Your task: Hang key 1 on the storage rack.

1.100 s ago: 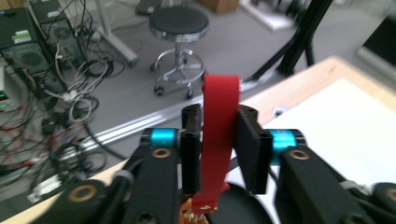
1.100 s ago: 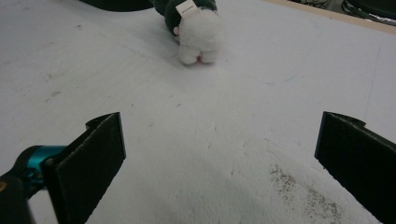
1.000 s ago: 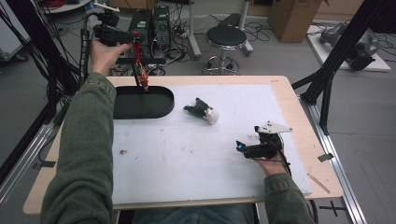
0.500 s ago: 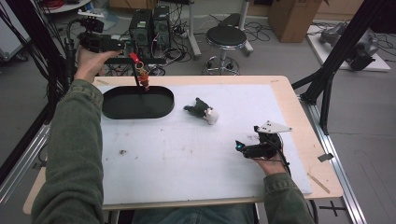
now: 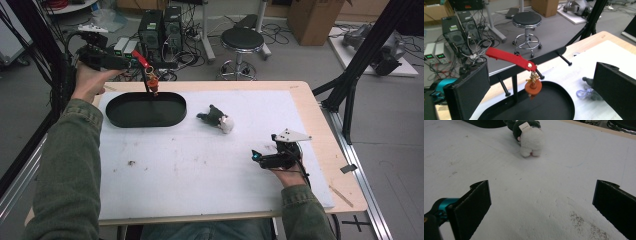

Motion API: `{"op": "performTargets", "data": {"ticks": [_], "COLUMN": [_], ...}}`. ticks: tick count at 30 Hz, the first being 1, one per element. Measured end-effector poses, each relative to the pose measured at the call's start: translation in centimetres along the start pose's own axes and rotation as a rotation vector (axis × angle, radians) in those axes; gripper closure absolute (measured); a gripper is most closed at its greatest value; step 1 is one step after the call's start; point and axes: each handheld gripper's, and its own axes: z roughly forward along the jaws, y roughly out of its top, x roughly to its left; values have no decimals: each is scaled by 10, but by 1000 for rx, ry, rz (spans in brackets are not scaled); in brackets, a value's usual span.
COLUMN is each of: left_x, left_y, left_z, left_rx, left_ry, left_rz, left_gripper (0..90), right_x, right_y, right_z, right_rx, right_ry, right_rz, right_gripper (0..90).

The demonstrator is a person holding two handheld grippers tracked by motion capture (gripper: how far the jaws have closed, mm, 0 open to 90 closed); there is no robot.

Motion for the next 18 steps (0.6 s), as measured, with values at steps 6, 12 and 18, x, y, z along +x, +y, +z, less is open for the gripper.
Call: {"op": "performTargets", "data": {"ticks": [6,12,18], "left_x": [-15,-16,-17], "left_y": [-15,-32,-43], "left_z": [-14,-25,-29], "left_rx": [-28,-11,8], "left_ry": [-19,-25,-39], "left_rz": [86,77,68], "left_gripper": [17,17,17], "right_x": [-1,-1,-1], "right_y": [0,0,0], "right_z": [-1,-1,-1], "right_rx": [-4,-4,-1], "right_ry": [-2,-2,-2], "right_rz": [-2,-2,5], "right_gripper": [8,8,8]}}
